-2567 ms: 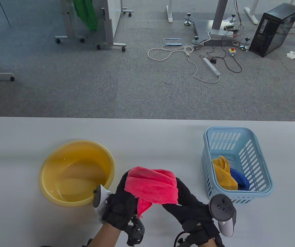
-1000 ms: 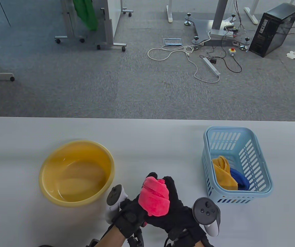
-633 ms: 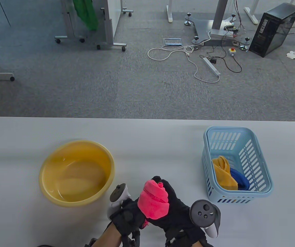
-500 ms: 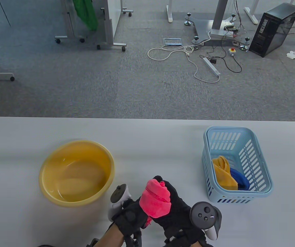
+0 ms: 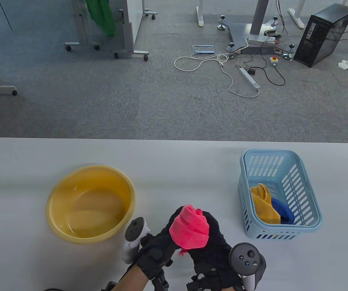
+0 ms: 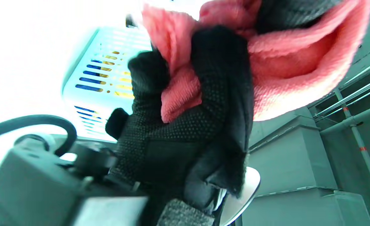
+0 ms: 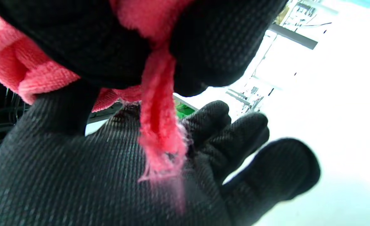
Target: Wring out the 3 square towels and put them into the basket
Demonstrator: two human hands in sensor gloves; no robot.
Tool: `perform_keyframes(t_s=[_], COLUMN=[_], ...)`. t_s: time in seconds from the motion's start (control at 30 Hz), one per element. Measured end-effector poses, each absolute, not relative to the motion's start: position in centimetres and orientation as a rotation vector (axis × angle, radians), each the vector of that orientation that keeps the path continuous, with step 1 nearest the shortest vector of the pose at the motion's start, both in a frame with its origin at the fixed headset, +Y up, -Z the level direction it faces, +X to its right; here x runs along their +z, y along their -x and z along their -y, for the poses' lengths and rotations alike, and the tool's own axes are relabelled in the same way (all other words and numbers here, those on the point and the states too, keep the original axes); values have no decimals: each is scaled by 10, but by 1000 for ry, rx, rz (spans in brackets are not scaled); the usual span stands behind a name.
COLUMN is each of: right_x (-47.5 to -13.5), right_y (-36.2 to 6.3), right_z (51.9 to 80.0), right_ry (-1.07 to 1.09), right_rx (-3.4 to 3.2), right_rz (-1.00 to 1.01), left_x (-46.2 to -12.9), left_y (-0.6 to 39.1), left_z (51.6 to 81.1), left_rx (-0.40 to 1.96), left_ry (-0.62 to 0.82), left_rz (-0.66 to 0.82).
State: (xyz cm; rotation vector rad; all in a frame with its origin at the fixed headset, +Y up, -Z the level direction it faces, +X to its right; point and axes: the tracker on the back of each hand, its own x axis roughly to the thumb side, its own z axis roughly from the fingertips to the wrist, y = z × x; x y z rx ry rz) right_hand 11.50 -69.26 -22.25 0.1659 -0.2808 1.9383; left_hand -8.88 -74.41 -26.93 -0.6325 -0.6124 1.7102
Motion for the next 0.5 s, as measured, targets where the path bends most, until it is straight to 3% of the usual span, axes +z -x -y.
perform_keyframes(t_s=[0.5], right_x=[-217], right_y=[-130], right_z=[672], right_ry=[-170], right_rx=[2357], right_rz=[600], left_x=[-270], left_y=[104], left_z=[736], left_rx=[1773], left_ry=[512], left_rz=[443])
